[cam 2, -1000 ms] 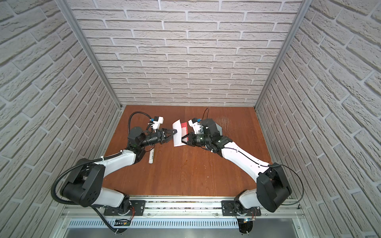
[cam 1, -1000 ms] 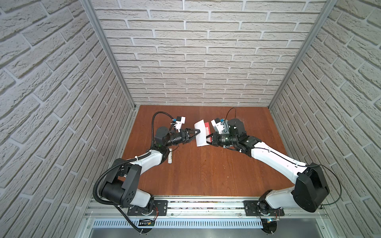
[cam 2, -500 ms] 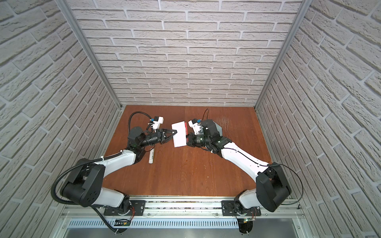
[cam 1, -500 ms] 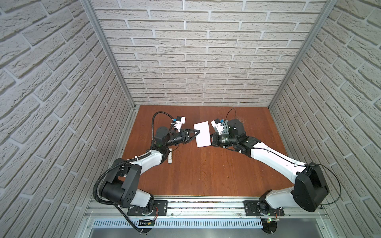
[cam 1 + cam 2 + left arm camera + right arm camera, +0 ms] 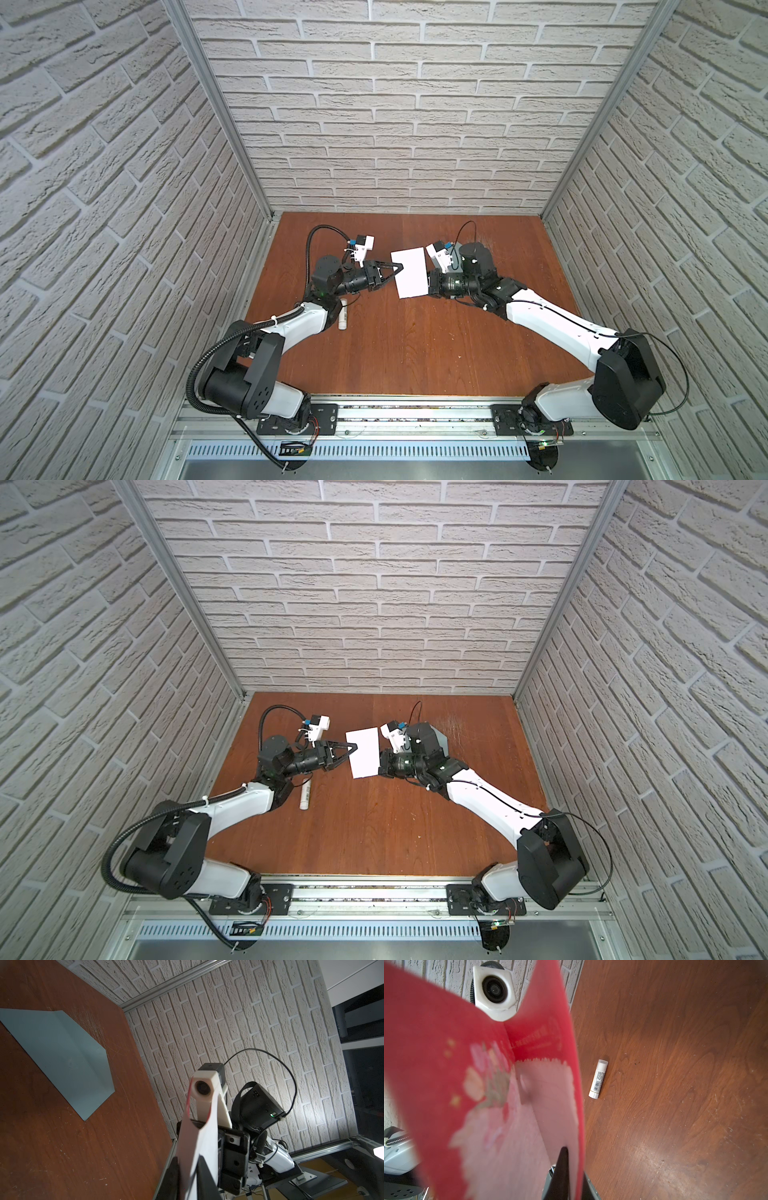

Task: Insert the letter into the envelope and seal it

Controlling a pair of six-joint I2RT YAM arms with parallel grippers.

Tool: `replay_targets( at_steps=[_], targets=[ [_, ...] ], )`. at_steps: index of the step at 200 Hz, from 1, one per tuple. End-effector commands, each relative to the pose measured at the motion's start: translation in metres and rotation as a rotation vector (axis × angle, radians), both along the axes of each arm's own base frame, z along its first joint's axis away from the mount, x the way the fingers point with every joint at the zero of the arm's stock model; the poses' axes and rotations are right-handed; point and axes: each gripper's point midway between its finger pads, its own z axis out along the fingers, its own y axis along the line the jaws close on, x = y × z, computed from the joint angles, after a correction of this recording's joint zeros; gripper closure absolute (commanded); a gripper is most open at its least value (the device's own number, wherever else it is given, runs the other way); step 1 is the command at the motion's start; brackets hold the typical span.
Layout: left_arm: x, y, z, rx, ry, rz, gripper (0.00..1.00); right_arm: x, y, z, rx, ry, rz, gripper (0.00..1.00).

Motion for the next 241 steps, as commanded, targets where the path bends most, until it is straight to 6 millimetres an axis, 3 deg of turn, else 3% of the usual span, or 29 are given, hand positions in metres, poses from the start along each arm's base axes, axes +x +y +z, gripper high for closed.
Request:
replay_targets(
  at_steps=[1, 43, 73, 91, 118, 139, 173, 189, 241],
  targets=[
    [-0.006, 0.002, 0.014, 0.004, -0.092, 0.007, 0.85, -0.002, -0.004, 0.013, 0.026, -0.047, 0.002, 0.92],
    [-0.003, 0.004, 0.005, 0.058, -0.092, 0.045, 0.94, -0.002, -0.013, 0.006, -0.018, -0.053, -0.010, 0.75],
    [-0.003, 0.009, -0.003, 0.192, -0.122, 0.070, 0.98, -0.007, -0.040, 0.003, -0.131, -0.097, -0.045, 0.53],
    [-0.006, 0.014, -0.005, 0.299, -0.154, 0.076, 0.99, -0.011, -0.060, 0.007, -0.223, -0.147, -0.061, 0.46],
    [-0.010, 0.019, -0.006, 0.443, -0.218, 0.050, 0.99, -0.019, -0.085, 0.018, -0.352, -0.277, -0.070, 0.44],
    [-0.015, 0.019, -0.006, 0.566, -0.328, 0.031, 0.99, -0.025, -0.090, 0.038, -0.367, -0.462, -0.050, 0.44],
    [-0.041, 0.005, -0.015, 0.785, -0.592, -0.100, 0.99, -0.061, -0.081, 0.083, -0.271, -0.981, 0.073, 0.46],
    [-0.054, -0.002, -0.017, 0.812, -0.717, -0.167, 0.99, -0.075, -0.078, 0.085, -0.273, -1.094, 0.143, 0.45],
    [-0.101, -0.017, -0.013, 0.766, -1.061, -0.339, 1.00, -0.094, -0.061, 0.067, -0.305, -1.120, 0.389, 0.45]
  ],
)
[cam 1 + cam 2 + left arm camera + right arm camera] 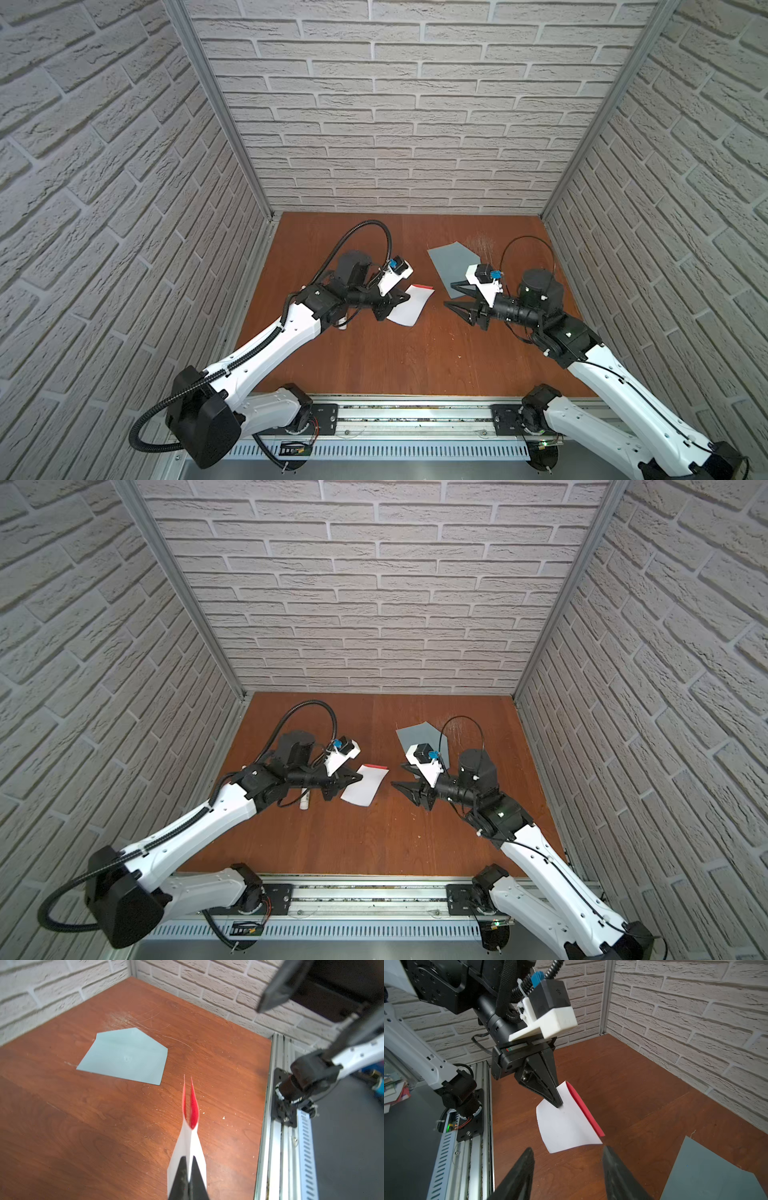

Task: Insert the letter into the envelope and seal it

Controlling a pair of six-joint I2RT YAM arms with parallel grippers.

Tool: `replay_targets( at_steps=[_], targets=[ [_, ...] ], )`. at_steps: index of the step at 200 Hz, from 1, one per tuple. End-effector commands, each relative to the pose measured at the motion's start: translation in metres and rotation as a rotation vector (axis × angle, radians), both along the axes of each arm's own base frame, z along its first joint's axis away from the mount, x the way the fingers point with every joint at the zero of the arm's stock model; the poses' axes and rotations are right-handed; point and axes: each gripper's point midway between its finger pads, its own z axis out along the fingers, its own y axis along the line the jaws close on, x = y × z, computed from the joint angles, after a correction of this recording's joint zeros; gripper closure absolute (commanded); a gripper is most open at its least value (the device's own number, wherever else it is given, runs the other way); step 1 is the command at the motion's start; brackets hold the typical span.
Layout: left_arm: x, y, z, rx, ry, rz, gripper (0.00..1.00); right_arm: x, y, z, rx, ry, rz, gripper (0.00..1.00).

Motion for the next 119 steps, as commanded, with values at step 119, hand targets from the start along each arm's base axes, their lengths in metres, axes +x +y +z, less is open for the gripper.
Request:
replay_targets(
  at_steps=[119],
  targets=[
    [-0.045, -0.013, 0.006, 0.021, -0.222, -0.272, 1.00, -0.019, 0.038, -0.022, -0.156, -0.111, 0.275, 0.41]
  ],
)
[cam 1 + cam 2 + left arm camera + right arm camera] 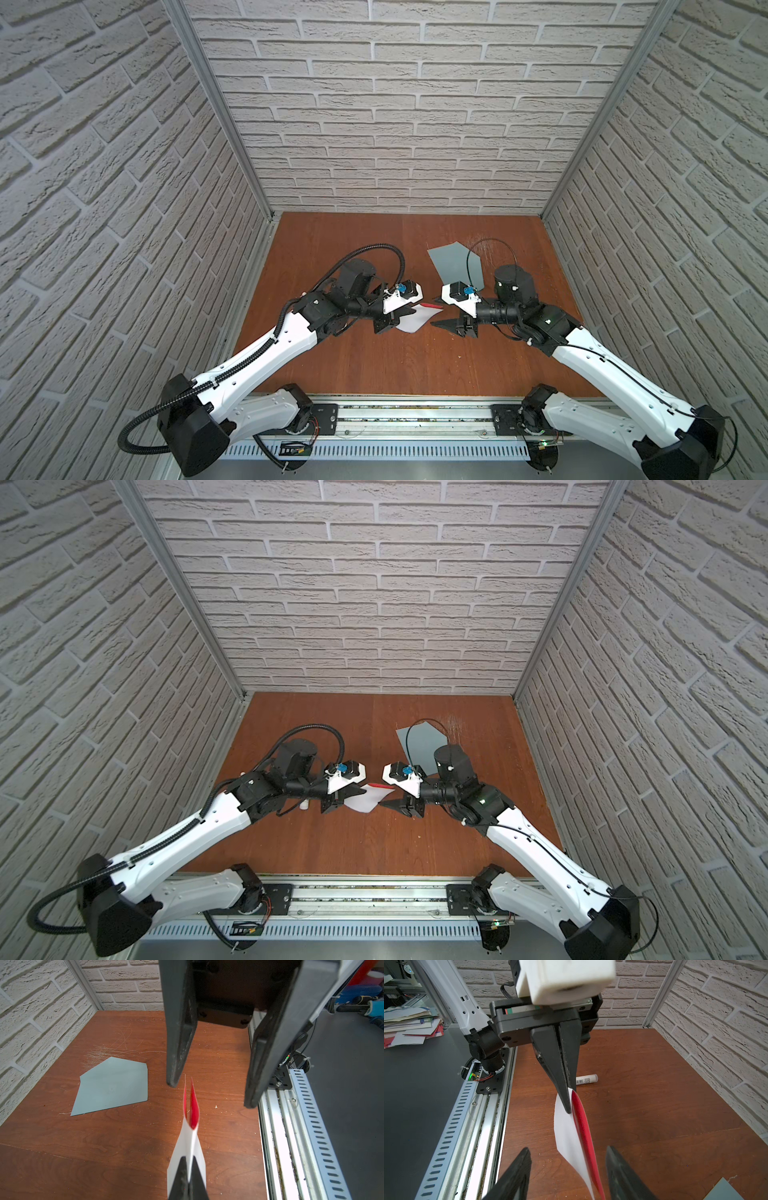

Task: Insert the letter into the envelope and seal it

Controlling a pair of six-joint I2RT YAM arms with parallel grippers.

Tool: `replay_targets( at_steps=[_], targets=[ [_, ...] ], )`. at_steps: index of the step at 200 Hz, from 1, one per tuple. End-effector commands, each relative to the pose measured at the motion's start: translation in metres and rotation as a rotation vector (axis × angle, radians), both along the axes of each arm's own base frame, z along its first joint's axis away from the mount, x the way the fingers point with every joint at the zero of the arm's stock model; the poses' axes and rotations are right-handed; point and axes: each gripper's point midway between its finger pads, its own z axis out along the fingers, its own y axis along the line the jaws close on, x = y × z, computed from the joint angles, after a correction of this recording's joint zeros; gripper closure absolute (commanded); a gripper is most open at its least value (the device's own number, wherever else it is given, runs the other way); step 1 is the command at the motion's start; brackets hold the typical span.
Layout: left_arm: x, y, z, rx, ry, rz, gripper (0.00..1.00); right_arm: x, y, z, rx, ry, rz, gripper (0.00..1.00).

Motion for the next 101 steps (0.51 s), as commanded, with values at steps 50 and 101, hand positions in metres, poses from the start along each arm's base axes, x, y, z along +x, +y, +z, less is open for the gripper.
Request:
replay_targets(
  at_steps=[50, 101],
  targets=[
    [-0.015, -0.004, 0.005, -0.049, -0.001, -0.068, 1.00, 0.006, 0.008, 0.005, -0.009, -0.042, 0.020, 0.48],
    [-0.017, -0.004, 0.006, -0.062, 0.024, -0.059, 0.96, 0.002, 0.008, -0.001, -0.023, -0.015, 0.028, 0.94]
  ],
)
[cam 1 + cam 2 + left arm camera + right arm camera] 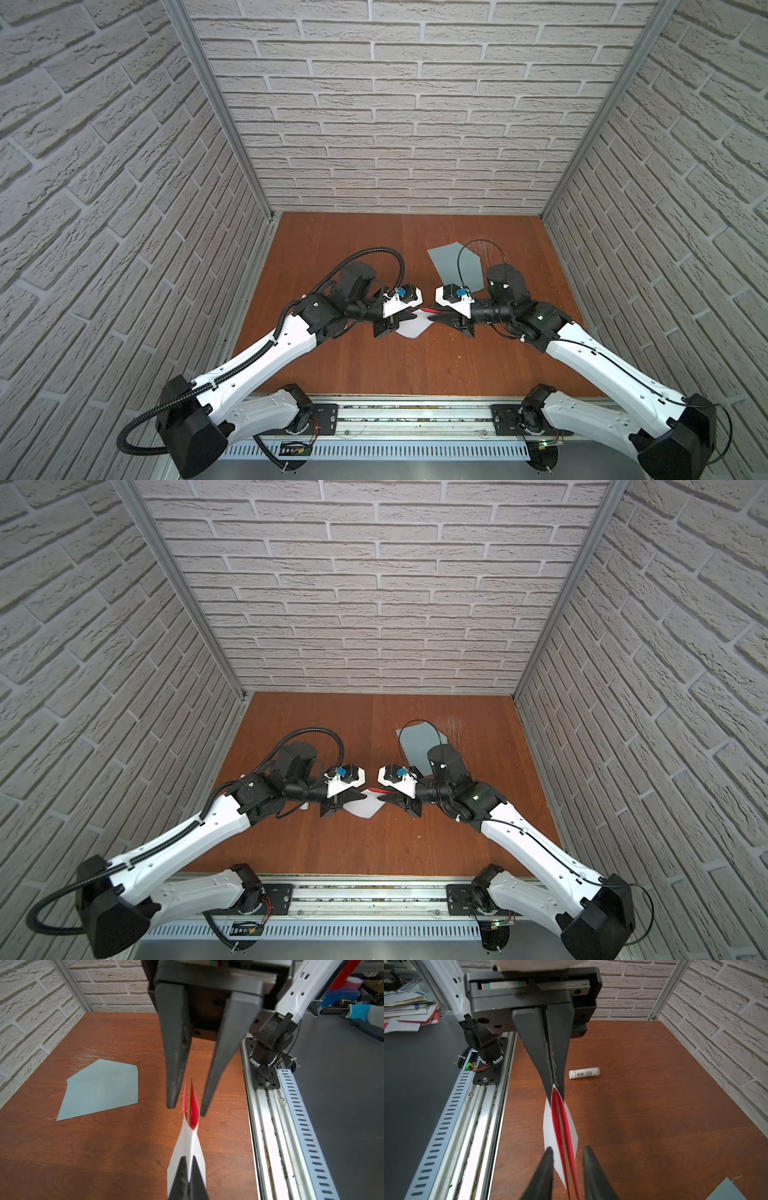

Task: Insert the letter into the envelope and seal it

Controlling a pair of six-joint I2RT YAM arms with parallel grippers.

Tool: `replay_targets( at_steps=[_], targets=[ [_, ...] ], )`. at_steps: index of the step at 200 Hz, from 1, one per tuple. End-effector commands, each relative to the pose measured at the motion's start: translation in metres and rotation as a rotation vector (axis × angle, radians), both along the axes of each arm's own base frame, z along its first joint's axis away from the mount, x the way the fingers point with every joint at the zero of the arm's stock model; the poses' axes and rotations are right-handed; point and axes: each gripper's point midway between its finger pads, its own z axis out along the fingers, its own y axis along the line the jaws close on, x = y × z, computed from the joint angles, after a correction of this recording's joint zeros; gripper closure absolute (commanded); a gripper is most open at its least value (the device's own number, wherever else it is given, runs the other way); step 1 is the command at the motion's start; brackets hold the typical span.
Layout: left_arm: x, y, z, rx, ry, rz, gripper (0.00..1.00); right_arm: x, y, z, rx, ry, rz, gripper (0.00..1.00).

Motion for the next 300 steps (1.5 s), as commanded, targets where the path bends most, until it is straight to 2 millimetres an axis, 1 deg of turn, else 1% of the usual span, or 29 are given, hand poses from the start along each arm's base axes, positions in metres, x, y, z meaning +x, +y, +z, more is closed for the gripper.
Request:
replay_targets(
  at_steps=[1, 20, 25, 33, 46, 54, 68, 82, 107, 140, 157, 206, 214, 218, 226, 228, 230, 238, 242, 247, 268, 300],
  targets=[
    [-0.006, -0.003, 0.009, -0.047, -0.005, -0.024, 0.96, -0.002, 0.004, 0.013, 0.022, -0.028, 0.018, 0.94],
    [-0.009, -0.005, 0.012, -0.059, 0.030, -0.036, 0.88, -0.004, 0.004, 0.014, 0.023, -0.020, 0.023, 0.94],
    [-0.010, -0.006, 0.013, -0.066, 0.036, -0.040, 0.83, -0.005, 0.003, 0.014, 0.024, -0.015, 0.026, 0.94],
    [-0.010, -0.008, 0.015, -0.080, 0.043, -0.041, 0.73, -0.007, 0.004, 0.015, 0.028, -0.012, 0.032, 0.94],
    [-0.012, -0.010, 0.020, -0.113, 0.048, -0.052, 0.63, -0.009, 0.004, 0.016, 0.035, -0.005, 0.040, 0.94],
    [-0.014, -0.012, 0.025, -0.141, 0.044, -0.061, 0.61, -0.010, 0.004, 0.017, 0.036, -0.003, 0.041, 0.94],
    [-0.017, -0.013, 0.034, -0.185, 0.037, -0.080, 0.61, -0.011, 0.004, 0.016, 0.034, 0.006, 0.042, 0.94],
    [-0.020, -0.014, 0.042, -0.222, 0.030, -0.099, 0.61, -0.012, 0.003, 0.014, 0.030, 0.015, 0.044, 0.94],
    [-0.024, -0.017, 0.048, -0.247, 0.041, -0.128, 0.66, -0.014, 0.004, 0.012, 0.028, 0.029, 0.053, 0.94],
    [-0.025, -0.021, 0.047, -0.248, 0.069, -0.145, 0.70, -0.019, 0.004, 0.012, 0.029, 0.041, 0.071, 0.94],
    [-0.023, -0.022, 0.043, -0.235, 0.085, -0.147, 0.73, -0.020, 0.004, 0.013, 0.034, 0.043, 0.077, 0.94],
    [-0.022, -0.022, 0.038, -0.219, 0.087, -0.138, 0.89, -0.024, 0.003, 0.013, 0.034, 0.052, 0.089, 0.94],
    [-0.020, -0.022, 0.037, -0.216, 0.084, -0.131, 0.96, -0.025, 0.003, 0.013, 0.033, 0.053, 0.089, 0.94],
    [-0.019, -0.022, 0.038, -0.215, 0.082, -0.124, 1.00, -0.025, 0.003, 0.013, 0.032, 0.055, 0.089, 0.93],
    [-0.016, -0.022, 0.037, -0.213, 0.080, -0.106, 1.00, -0.025, 0.003, 0.013, 0.032, 0.058, 0.090, 0.85],
    [-0.015, -0.022, 0.037, -0.212, 0.080, -0.102, 1.00, -0.025, 0.003, 0.012, 0.031, 0.060, 0.091, 0.81],
    [-0.015, -0.022, 0.037, -0.212, 0.079, -0.100, 1.00, -0.026, 0.003, 0.012, 0.031, 0.061, 0.092, 0.79],
    [-0.013, -0.021, 0.037, -0.210, 0.072, -0.088, 1.00, -0.027, 0.003, 0.013, 0.036, 0.068, 0.100, 0.68],
    [-0.013, -0.022, 0.038, -0.210, 0.067, -0.085, 1.00, -0.029, 0.004, 0.013, 0.040, 0.074, 0.108, 0.64],
    [-0.012, -0.021, 0.037, -0.210, 0.065, -0.078, 1.00, -0.030, 0.005, 0.014, 0.045, 0.079, 0.112, 0.62],
    [-0.011, -0.021, 0.040, -0.221, 0.056, -0.070, 1.00, -0.032, 0.007, 0.015, 0.059, 0.087, 0.126, 0.60],
    [-0.009, -0.019, 0.043, -0.240, 0.043, -0.046, 1.00, -0.030, 0.008, 0.010, 0.044, 0.100, 0.117, 0.60]
  ],
)
